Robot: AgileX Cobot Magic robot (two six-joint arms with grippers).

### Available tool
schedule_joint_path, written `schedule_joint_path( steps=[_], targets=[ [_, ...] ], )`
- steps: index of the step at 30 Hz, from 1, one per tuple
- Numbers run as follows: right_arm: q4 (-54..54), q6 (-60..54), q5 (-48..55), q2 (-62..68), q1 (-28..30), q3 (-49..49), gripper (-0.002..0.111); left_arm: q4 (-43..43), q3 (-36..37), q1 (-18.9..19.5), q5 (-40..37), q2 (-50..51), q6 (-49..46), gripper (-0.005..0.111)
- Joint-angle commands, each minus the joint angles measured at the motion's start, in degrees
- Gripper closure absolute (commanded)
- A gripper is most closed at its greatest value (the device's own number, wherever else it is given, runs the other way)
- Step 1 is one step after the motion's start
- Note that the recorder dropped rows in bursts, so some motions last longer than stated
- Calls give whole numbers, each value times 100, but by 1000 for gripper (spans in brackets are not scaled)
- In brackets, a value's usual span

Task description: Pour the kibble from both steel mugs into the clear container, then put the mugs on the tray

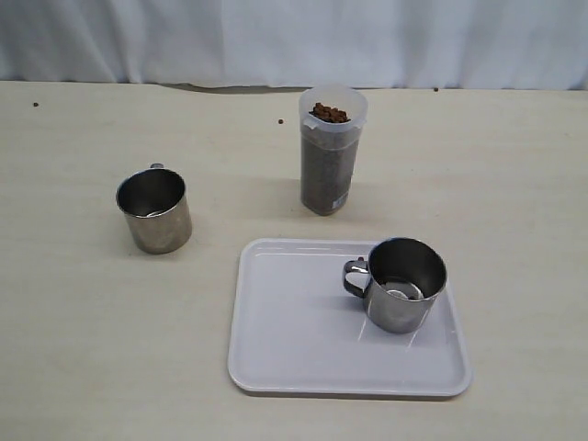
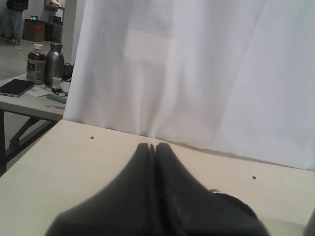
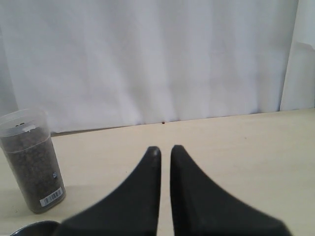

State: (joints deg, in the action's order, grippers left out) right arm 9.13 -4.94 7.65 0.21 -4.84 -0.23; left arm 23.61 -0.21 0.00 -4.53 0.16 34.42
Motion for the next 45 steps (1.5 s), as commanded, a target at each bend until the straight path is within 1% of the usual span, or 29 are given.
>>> schedule_joint_path(
  steps=[1,5,11,17,19,21,22,23,24,26,27,28,29,31,34,37,40,41,45],
  targets=[
    [44,-26,-68,-21,6,23,103,6,21,-16,108,-16,12,107],
    [44,-26,-68,-21,6,23,103,6,21,-16,61,-16,12,107],
    [44,-26,-68,-21,6,23,103,-30,21,-16,700,-16,12,107],
    [44,-26,-68,-21,6,23,103,-30,21,-16,836,-16,219,107],
    [44,-26,-68,-21,6,23,103,-30,21,-16,1128,-16,168,107],
    [44,-26,-68,-21,6,23,103,114,21,-16,1046,207,155,107],
    [44,-26,-68,-21,6,23,103,180,21,-16,896,873,155,107],
    [44,-26,-68,-21,6,23,103,300,21,-25,1039,1607,155,107],
    [44,-26,-68,-21,6,23,103,485,21,-38,1409,2243,150,107],
    [44,-26,-68,-21,6,23,103,1164,21,-38,2398,4017,106,107],
    [44,-26,-68,-21,6,23,103,1356,21,-38,2956,4832,-178,107],
    [44,-26,-68,-21,6,23,103,1378,21,-38,3300,5570,-429,107],
    [44,-26,-68,-21,6,23,103,1201,-17,-38,3727,6319,-743,107],
    [44,-26,-68,-21,6,23,103,750,-55,-38,4904,7514,-1802,107],
    [44,-26,-68,-21,6,23,103,514,-185,-38,5817,8520,-2300,107],
    [44,-26,-68,-21,6,23,103,610,-353,-38,6634,9348,-2571,107],
    [44,-26,-68,-21,6,23,103,745,-515,-38,7243,9961,-2947,107],
    [44,-26,-68,-21,6,23,103,760,-586,-38,7414,10115,-3118,107],
    [44,-26,-68,-21,6,23,103,1023,-967,-38,7449,10668,-3200,107]
  ],
)
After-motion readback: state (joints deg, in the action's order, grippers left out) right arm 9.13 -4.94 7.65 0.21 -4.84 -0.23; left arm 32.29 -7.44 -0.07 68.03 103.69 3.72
